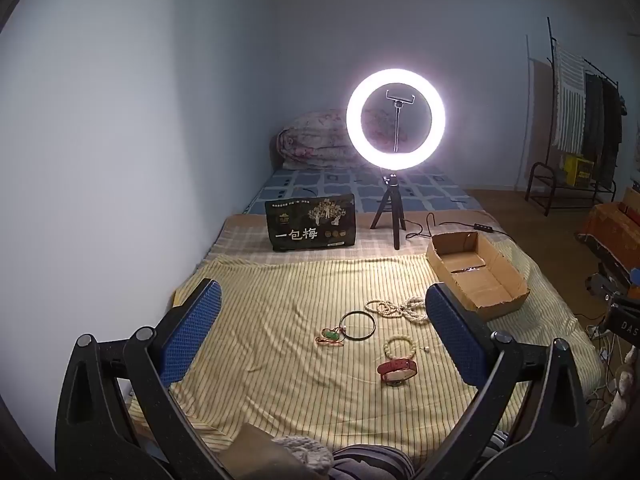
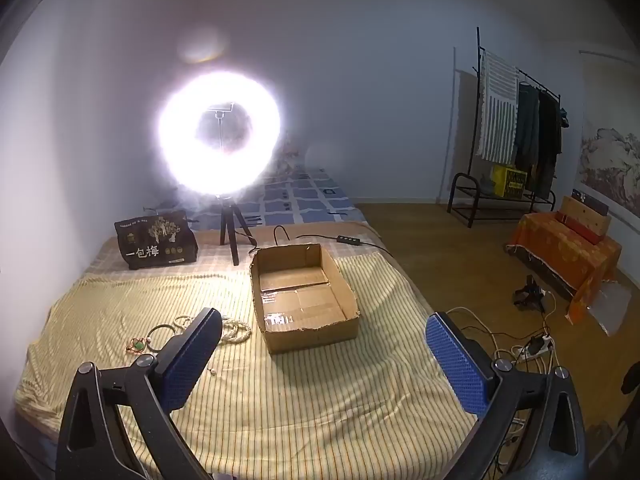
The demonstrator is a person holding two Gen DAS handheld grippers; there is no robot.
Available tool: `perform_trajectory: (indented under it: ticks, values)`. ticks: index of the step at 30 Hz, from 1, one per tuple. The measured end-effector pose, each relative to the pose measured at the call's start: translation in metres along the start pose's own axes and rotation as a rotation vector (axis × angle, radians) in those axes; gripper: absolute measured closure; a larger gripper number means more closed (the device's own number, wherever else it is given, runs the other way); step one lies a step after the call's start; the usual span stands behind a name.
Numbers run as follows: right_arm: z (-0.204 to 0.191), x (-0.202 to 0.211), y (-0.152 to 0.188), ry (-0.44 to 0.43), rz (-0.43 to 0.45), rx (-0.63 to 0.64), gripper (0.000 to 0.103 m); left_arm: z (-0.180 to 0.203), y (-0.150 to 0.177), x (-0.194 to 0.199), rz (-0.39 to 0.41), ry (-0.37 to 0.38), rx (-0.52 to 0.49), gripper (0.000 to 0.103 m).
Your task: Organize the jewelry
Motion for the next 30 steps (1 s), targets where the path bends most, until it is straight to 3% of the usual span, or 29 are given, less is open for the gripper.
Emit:
perform_trajectory:
  ticks: [6, 12, 30]
  values:
    - [0.003, 0.003, -0.002, 0.003, 0.007, -0.003, 0.0, 0.001, -0.004, 0.004, 0.037, -0.009, -0.014, 0.0]
    - [0.0, 0.001, 0.002, 0.014, 0.012, 0.007, 0.0, -0.009, 0.008, 0.002, 0.022, -0.016, 0.012, 0.0]
    - [0.001, 0.004, -0.001, 0.022, 0.012, 0.008, 0.0, -0.001, -0.003, 0.008, 0.042, -0.024, 0.015, 0.0]
Point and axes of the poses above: each gripper's, at about its wrist camera, not at the fingertips, and x roughly against the way its jaws point, z to its right, y to its underside, the point moved 5 cm from there along -x, roughly the way its jaws point, and after that the axes turned 9 degrees about -z, right-handed, at the moved point
